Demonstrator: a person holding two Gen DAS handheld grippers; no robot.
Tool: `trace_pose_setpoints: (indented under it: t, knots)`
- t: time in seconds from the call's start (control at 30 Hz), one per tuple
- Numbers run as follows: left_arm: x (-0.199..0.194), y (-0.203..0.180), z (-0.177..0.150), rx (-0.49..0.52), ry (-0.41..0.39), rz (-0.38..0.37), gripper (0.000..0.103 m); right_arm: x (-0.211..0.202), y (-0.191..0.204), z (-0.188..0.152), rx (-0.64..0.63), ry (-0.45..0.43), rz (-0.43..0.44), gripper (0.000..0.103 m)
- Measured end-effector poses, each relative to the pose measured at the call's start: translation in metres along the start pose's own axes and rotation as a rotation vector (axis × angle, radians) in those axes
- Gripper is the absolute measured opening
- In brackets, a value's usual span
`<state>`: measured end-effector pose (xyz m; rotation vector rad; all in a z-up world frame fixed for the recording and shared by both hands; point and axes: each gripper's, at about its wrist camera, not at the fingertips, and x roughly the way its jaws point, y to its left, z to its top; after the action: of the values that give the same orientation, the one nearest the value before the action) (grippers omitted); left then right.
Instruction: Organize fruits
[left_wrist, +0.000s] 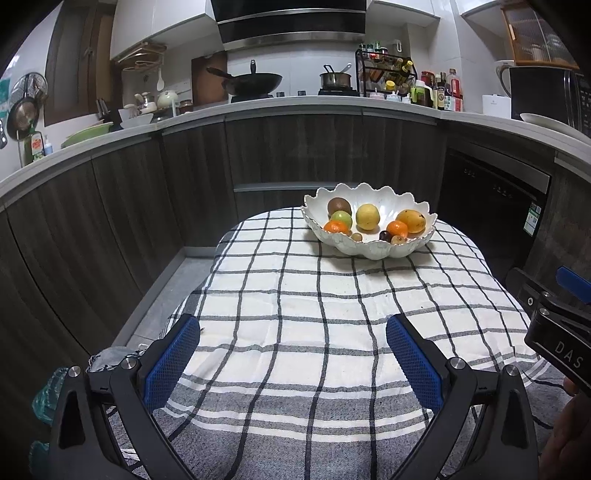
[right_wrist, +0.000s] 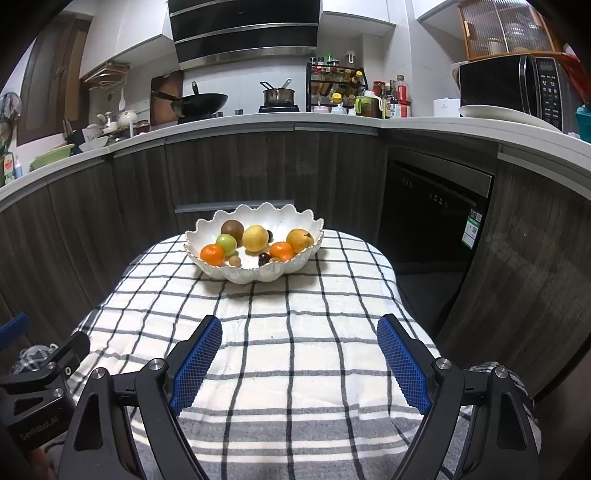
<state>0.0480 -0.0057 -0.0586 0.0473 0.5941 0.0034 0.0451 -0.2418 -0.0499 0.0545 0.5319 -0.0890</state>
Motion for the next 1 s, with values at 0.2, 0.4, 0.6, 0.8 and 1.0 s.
trace_pose_setpoints:
  t: [0.2,0.4,0.6,0.8,1.0]
  knots:
    - [0.0008,0.0006,0.0003,-0.004,0.003,-0.002,0.103,0.0001,0.0001,0.0000,-0.001,0.000,0.001,0.087]
    - [0.0010,0.0004,0.0003,-0.003,0.006,-0.002,0.103,0.0003,0.0002,-0.0002,0.001,0.002,0.001,0.087]
    - [0.0013,0.0001,0.0005,-0.002,0.006,-0.002,0.103,0.0003,0.0000,-0.0005,0.003,0.001,0.000,0.087]
    - [0.0015,-0.0009,0.0002,-0.001,0.008,-0.002,0.103,0.0011,-0.0002,-0.0008,0.004,0.003,-0.001,0.087]
    - [0.0014,-0.0009,0.0002,-0.001,0.008,-0.002,0.103,0.0015,-0.0001,-0.0018,0.007,0.007,0.000,0.087]
